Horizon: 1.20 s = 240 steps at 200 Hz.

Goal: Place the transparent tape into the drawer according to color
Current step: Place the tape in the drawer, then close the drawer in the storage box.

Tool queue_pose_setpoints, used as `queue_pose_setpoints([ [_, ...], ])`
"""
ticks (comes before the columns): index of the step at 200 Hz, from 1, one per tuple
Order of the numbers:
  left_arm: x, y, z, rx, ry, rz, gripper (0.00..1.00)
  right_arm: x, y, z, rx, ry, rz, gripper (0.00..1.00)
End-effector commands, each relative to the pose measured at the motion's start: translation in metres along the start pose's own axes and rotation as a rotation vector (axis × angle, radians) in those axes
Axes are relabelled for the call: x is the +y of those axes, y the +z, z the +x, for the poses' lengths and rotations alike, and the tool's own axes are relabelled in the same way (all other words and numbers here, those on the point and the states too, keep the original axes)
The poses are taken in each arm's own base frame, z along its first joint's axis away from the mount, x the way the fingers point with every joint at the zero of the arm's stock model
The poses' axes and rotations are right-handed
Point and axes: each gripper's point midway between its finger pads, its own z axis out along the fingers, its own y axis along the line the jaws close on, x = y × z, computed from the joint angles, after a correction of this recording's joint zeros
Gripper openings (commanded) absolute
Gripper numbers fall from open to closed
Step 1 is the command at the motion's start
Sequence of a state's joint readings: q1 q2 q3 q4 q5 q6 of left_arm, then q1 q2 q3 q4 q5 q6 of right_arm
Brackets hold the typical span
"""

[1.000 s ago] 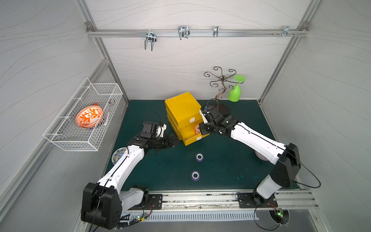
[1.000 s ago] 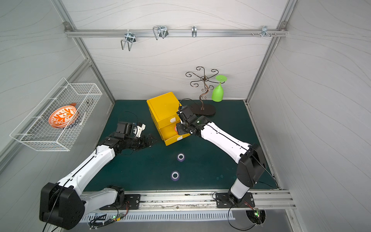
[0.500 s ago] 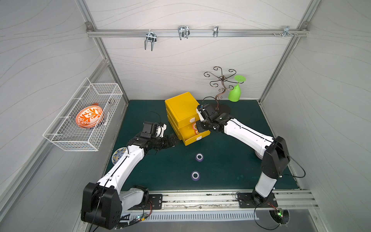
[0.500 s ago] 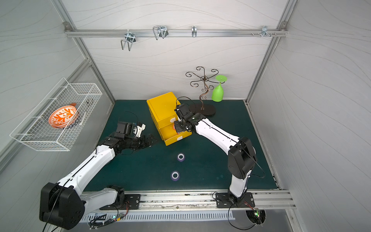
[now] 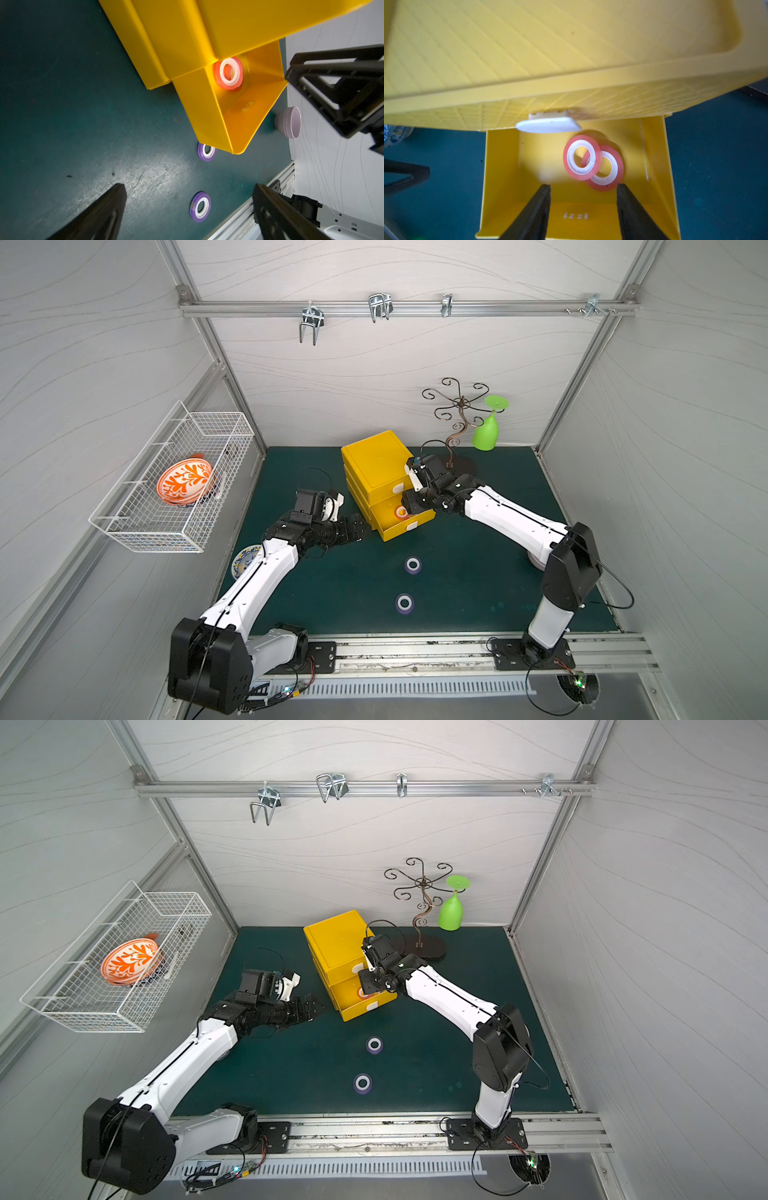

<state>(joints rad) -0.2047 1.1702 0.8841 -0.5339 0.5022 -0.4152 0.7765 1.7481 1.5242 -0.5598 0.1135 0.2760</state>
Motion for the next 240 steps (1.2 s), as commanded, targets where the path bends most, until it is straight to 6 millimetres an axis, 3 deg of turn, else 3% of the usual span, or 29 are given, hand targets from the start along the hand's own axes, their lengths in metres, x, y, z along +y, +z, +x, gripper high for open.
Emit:
queue_pose_setpoints([
  [1, -0.019, -0.016, -0.037, -0.1, 0.056, 0.006, 0.99, 0.005, -0.025, -0.006, -0.053, -0.011, -0.038, 0.66],
  [52, -0.034, -0.028, -0.081, -0.205, 0.069, -0.024, 0.97, 0.006, -0.051, 0.006, -0.085, -0.016, -0.073, 0.99],
  [97, -0.037, -0.027, -0.115, -0.26, 0.06, -0.063, 0.89, 0.004, -0.071, 0.014, -0.123, -0.018, -0.09, 0.99],
  [140, -0.041, -0.021, -0.143, -0.299, 0.05, -0.071, 0.8, 0.0, -0.076, 0.024, -0.137, -0.018, -0.089, 0.99],
  [240, -0.029, 0.004, -0.158, -0.287, 0.015, -0.108, 0.68, 0.005, -0.062, 0.049, -0.143, -0.001, -0.158, 0.99],
])
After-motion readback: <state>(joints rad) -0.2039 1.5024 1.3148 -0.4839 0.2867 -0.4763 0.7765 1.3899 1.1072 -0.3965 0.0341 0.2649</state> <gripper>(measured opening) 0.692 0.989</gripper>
